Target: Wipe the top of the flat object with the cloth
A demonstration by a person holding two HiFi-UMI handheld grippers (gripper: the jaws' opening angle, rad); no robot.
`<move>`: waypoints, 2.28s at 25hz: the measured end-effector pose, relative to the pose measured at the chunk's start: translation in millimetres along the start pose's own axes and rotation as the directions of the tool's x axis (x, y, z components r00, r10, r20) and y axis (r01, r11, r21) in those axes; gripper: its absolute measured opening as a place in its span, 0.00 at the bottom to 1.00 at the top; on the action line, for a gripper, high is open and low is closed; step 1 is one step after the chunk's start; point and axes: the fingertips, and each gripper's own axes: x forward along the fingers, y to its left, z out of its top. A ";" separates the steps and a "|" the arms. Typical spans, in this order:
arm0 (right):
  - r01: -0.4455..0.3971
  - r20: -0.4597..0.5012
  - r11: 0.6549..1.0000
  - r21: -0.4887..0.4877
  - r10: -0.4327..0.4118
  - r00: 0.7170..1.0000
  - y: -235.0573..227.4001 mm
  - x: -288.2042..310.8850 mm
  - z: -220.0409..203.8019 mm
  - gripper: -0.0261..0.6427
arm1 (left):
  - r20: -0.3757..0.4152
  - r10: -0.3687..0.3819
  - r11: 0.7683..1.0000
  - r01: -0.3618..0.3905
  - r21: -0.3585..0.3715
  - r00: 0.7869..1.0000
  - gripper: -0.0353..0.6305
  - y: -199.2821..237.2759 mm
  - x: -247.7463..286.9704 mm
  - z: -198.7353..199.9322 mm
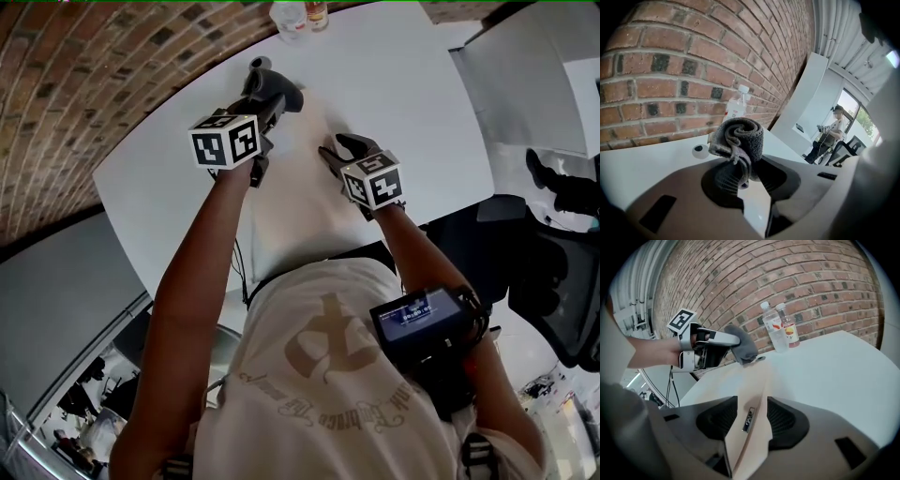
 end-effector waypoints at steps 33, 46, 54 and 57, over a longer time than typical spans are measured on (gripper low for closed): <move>-0.036 -0.062 0.999 0.038 0.039 0.997 -5.7 7.7 -11.3 0.34 | -0.452 0.057 0.996 -0.083 -0.039 0.890 0.19 75.6 44.5 -40.7; -0.027 -0.072 0.999 0.034 0.030 0.997 4.3 9.5 -10.1 0.32 | -0.461 0.149 0.983 -0.182 -0.029 0.875 0.19 135.8 -31.5 -63.5; -0.019 -0.054 0.998 0.060 0.022 0.998 -0.4 5.8 -12.6 0.32 | -0.447 0.224 0.962 -0.271 -0.043 0.866 0.19 163.6 -70.2 -75.2; -0.011 -0.050 0.998 0.067 0.014 0.999 -4.0 5.3 -15.6 0.32 | -0.439 0.248 0.953 -0.299 -0.048 0.864 0.19 171.6 -80.6 -81.3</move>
